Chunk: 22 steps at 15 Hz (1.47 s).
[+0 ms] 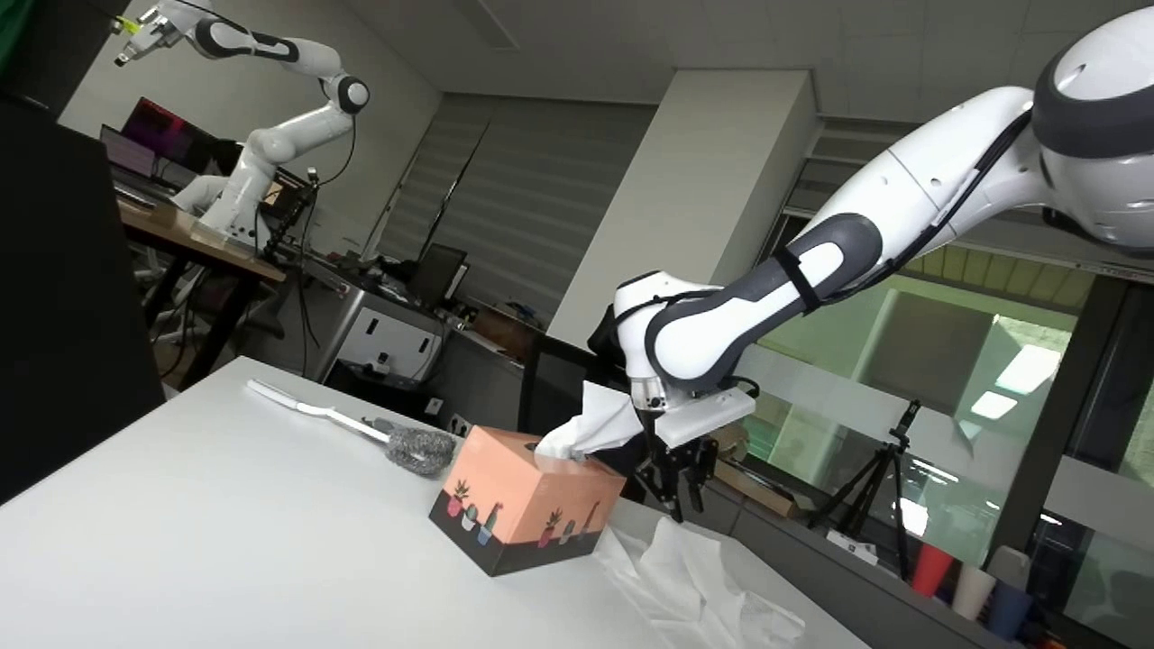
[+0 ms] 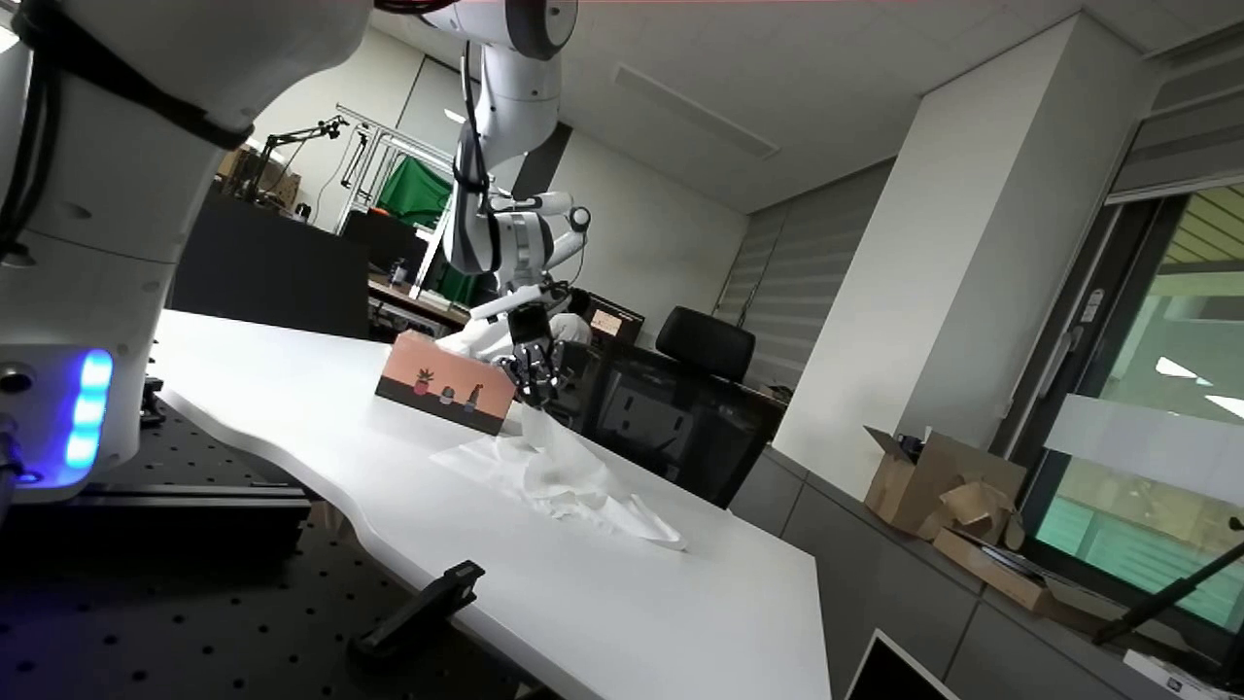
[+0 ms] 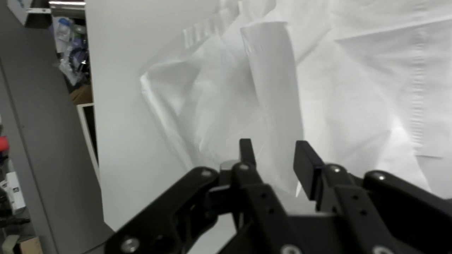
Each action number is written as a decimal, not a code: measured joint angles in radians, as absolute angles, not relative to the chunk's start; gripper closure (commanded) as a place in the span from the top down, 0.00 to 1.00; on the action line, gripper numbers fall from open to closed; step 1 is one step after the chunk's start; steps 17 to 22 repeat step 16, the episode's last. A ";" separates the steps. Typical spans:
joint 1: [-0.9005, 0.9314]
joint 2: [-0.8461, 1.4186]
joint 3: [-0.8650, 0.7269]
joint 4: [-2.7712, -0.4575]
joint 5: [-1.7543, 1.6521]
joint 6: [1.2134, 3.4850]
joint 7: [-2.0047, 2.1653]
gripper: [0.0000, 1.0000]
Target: Remove one tissue square from the tissue box
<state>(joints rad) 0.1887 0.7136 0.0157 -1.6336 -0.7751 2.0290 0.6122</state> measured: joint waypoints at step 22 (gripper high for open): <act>0.157 0.640 -0.006 -1.609 -0.228 2.263 0.579 1.00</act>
